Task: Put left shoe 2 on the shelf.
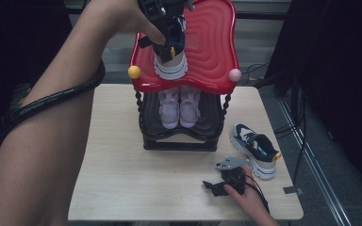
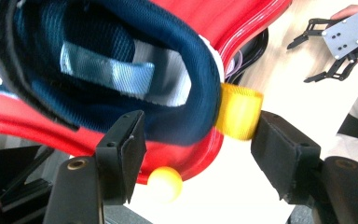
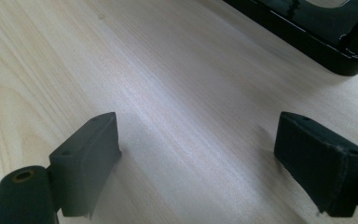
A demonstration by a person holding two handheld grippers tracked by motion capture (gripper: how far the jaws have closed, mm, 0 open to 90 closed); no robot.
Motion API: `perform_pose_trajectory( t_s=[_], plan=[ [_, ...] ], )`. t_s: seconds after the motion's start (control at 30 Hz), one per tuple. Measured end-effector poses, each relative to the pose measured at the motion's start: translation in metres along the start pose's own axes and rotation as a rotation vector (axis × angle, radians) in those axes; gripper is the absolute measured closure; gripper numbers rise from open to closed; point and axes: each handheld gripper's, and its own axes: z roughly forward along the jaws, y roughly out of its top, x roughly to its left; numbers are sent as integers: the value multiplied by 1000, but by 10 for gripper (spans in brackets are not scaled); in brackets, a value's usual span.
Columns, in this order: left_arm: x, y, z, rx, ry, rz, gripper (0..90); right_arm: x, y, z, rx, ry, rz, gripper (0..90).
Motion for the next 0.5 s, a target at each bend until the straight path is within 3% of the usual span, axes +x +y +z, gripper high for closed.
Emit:
perform_pose_trajectory(
  t_s=[0.27,0.5],
  plan=[
    [2,-18,-4,1,-7,-52,349,0,0,0,0,0,1,133],
    [3,-36,-6,5,-7,-73,342,0,0,0,0,0,0,133]
  ],
)
